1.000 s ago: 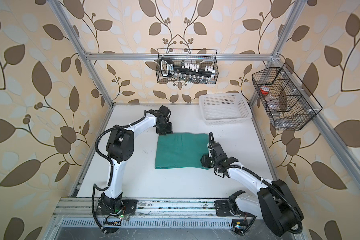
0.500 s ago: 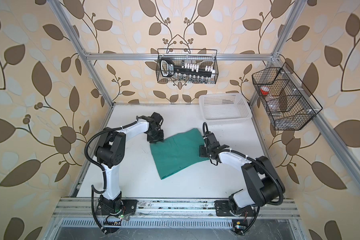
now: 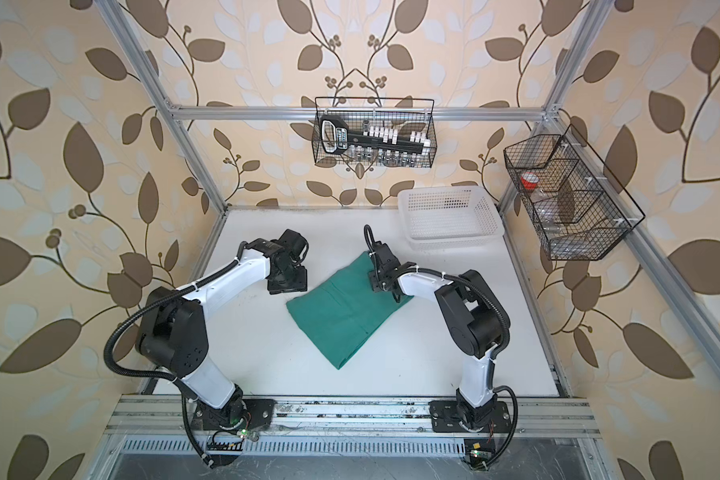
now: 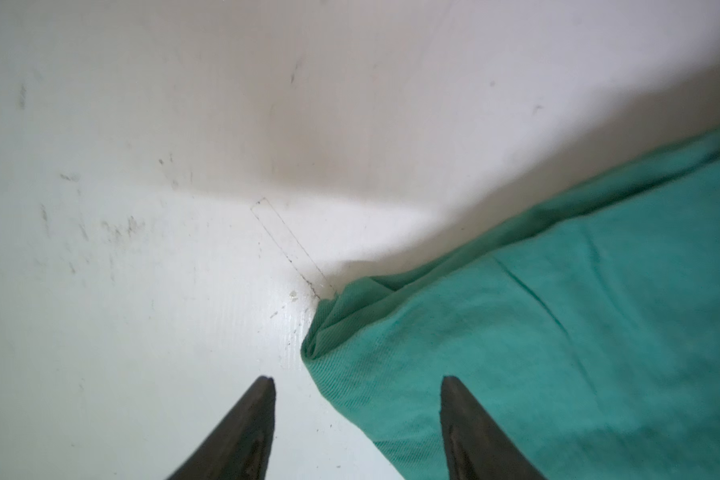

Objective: Fold and stack the trousers

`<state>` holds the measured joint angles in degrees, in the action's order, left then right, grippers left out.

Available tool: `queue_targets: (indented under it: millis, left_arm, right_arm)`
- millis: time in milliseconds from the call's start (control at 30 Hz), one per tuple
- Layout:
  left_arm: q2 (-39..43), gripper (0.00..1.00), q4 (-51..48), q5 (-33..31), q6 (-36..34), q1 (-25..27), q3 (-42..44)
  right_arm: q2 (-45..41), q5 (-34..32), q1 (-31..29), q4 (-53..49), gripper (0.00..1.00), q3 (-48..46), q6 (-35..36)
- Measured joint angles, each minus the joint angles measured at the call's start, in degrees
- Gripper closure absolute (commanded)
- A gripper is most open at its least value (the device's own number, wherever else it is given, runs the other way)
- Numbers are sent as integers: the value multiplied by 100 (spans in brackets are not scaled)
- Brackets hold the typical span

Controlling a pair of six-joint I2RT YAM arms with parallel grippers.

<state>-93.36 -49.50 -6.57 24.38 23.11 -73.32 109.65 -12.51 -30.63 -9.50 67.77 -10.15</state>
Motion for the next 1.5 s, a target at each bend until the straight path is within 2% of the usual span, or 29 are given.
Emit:
queue_targets:
  millis: [167, 267, 333, 467, 500, 700, 800, 933, 1133, 1300, 1500]
  left_arm:
    - [138, 26, 282, 116, -881, 739, -181]
    - [79, 13, 529, 238, -1561, 1266, -179]
    - [28, 12, 761, 315, -2031, 1543, -151]
    - [-170, 10, 1198, 546, -2865, 1895, -20]
    - [-258, 5, 1305, 623, -3064, 1928, 37]
    - [-955, 6, 1834, 750, -3716, 2173, 289]
    - [-1305, 7, 2100, 763, -3733, 2234, 286]
    - [-1690, 7, 2153, 702, -3471, 2267, 0]
    - [-2743, 8, 2144, 297, -2647, 2197, -1467]
    - [-3386, 8, 2009, 142, -1980, 1873, -2441]
    - [-4164, 8, 1727, 2, -1814, 1480, -3711]
  right_arm:
    - [-216, 457, 0, -22, 27, 133, 245]
    - [-702, 684, 37, -74, 23, 17, 319]
    - [-1176, 863, 125, -81, 21, -197, 317]
    - [-2240, 1244, 551, -92, 16, -839, 243]
    - [-2511, 1346, 704, -98, 14, -1054, 205]
    - [-4002, 1937, 1670, -177, 9, -2269, -103]
    - [-4463, 2197, 1982, -205, 7, -2616, -234]
    - [-4684, 2406, 2107, -238, 7, -2811, -374]
    - [-4804, 2566, 2127, -251, 6, -2892, -527]
    - [-4948, 2610, 2229, -308, 6, -2892, -577]
    - [-5023, 2667, 2267, -315, 6, -2909, -660]
